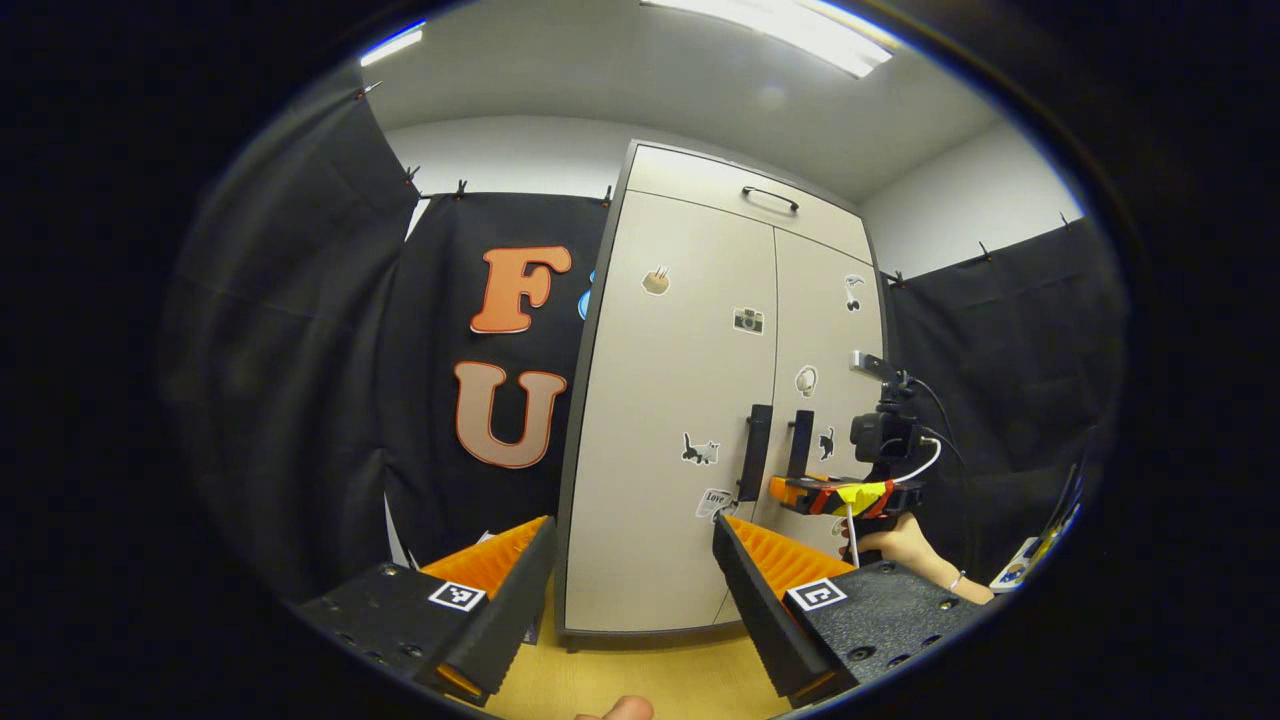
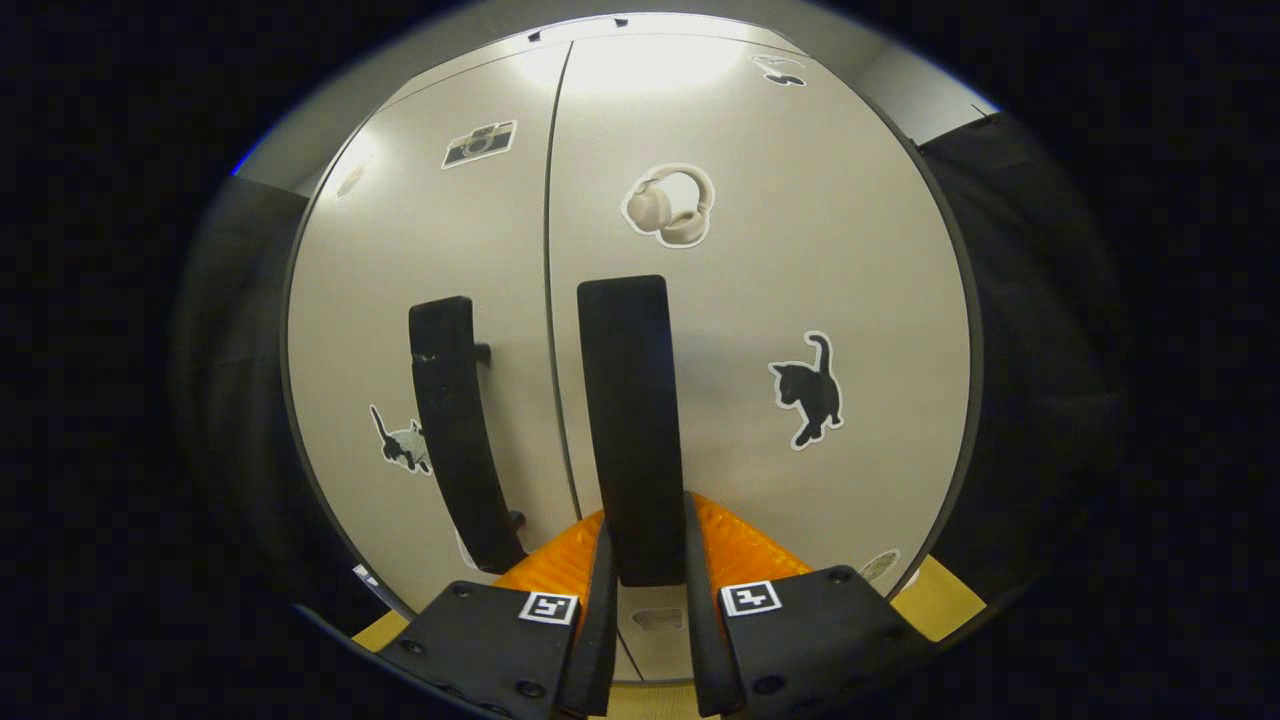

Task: Open the right door of the double-door shoe cabinet with the right hand, and open the left door with the left hand.

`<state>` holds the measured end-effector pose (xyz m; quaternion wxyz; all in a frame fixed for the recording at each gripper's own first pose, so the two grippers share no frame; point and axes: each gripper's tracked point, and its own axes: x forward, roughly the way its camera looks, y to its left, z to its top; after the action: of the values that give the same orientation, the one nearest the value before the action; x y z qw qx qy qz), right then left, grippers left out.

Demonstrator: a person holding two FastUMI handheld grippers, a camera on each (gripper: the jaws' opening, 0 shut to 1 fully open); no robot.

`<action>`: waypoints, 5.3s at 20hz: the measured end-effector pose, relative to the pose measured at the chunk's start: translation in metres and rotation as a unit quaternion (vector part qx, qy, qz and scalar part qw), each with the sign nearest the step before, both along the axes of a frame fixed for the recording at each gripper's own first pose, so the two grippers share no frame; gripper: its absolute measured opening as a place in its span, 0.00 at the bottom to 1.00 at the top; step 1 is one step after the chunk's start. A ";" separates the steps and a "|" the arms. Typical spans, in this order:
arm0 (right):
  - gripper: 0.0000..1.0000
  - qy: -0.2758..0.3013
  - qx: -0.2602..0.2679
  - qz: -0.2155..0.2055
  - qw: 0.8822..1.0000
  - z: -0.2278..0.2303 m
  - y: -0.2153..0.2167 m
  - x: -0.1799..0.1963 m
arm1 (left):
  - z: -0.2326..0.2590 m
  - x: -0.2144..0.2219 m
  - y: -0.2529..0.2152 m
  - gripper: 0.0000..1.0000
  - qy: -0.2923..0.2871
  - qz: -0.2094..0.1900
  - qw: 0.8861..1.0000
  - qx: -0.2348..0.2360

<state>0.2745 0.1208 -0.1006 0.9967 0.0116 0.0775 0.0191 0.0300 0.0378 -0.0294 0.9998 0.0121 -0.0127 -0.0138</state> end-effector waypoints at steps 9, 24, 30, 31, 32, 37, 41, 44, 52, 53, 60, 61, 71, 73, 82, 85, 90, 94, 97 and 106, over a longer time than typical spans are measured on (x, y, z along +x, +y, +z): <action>0.13 0.012 0.034 0.022 0.999 -0.001 -0.002 -0.015 | 0.007 -0.020 -0.011 0.94 -0.001 0.014 1.000 0.020; 0.13 0.015 0.003 0.101 0.995 0.010 -0.025 -0.069 | 0.011 -0.044 -0.048 0.94 0.004 0.011 1.000 0.012; 0.13 0.021 0.019 0.146 0.989 0.012 -0.036 -0.091 | 0.006 -0.042 -0.054 0.94 0.014 0.010 1.000 0.013; 0.13 0.020 0.021 0.154 0.988 0.013 -0.039 -0.094 | 0.008 -0.043 -0.054 0.92 0.011 0.013 1.000 0.017; 0.13 0.020 0.022 0.161 0.987 0.013 -0.040 -0.095 | 0.011 -0.043 -0.055 0.94 0.007 0.015 1.000 0.021; 0.13 0.027 0.057 0.192 0.979 0.016 -0.048 -0.103 | 0.012 -0.048 -0.073 0.94 0.002 -0.002 1.000 0.028; 0.13 0.024 0.058 0.203 0.977 0.019 -0.058 -0.109 | 0.004 -0.051 -0.084 0.94 0.012 -0.020 0.999 0.025; 0.14 0.015 0.058 0.212 0.975 0.021 -0.065 -0.109 | 0.006 -0.051 -0.087 0.95 0.015 -0.023 0.999 0.028; 0.32 -0.018 -0.012 0.100 0.995 0.023 -0.106 -0.102 | 0.007 -0.052 -0.103 0.94 0.007 -0.033 0.999 0.018; 0.32 -0.027 -0.033 0.070 0.997 0.025 -0.115 -0.101 | 0.007 -0.051 -0.106 0.94 0.008 -0.036 0.999 0.018; 0.19 -0.028 -0.056 0.023 0.998 0.024 -0.143 -0.106 | 0.001 -0.049 -0.127 0.94 0.011 -0.048 0.999 0.022; 0.19 -0.031 -0.061 0.017 0.998 0.024 -0.143 -0.108 | 0.001 -0.047 -0.126 0.95 0.011 -0.045 0.999 0.026; 0.31 -0.070 -0.004 -0.045 0.996 0.050 -0.164 -0.155 | -0.005 0.008 -0.137 0.95 0.014 -0.027 0.999 0.018; 0.40 -0.072 0.023 -0.054 0.996 0.051 -0.171 -0.163 | -0.013 0.028 -0.145 0.95 0.019 -0.033 0.999 0.022; 0.99 -0.098 0.018 -0.084 0.991 0.050 -0.199 -0.177 | -0.037 0.137 -0.175 0.94 0.019 -0.043 0.998 0.036; 0.98 -0.112 0.010 -0.091 0.989 0.052 -0.202 -0.177 | -0.040 0.171 -0.181 0.95 0.017 -0.034 0.998 0.054; 0.98 -0.146 -0.009 -0.092 0.985 0.060 -0.208 -0.178 | -0.050 0.216 -0.176 0.95 0.019 -0.010 0.997 0.073; 0.88 -0.154 -0.032 -0.102 0.982 0.061 -0.212 -0.174 | -0.060 0.242 -0.172 0.95 0.021 0.000 0.998 0.063; 0.89 -0.149 -0.036 -0.087 0.984 0.057 -0.201 -0.171 | -0.070 0.253 -0.171 0.95 0.030 0.003 0.998 0.060; 0.98 -0.156 -0.044 -0.066 0.985 0.058 -0.181 -0.171 | -0.078 0.256 -0.165 0.84 0.042 0.023 0.997 0.057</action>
<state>0.1036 -0.0602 -0.0428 0.9952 -0.0307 -0.0788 -0.0487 0.2862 -0.1271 -0.1078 0.9971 0.0686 0.0304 0.0084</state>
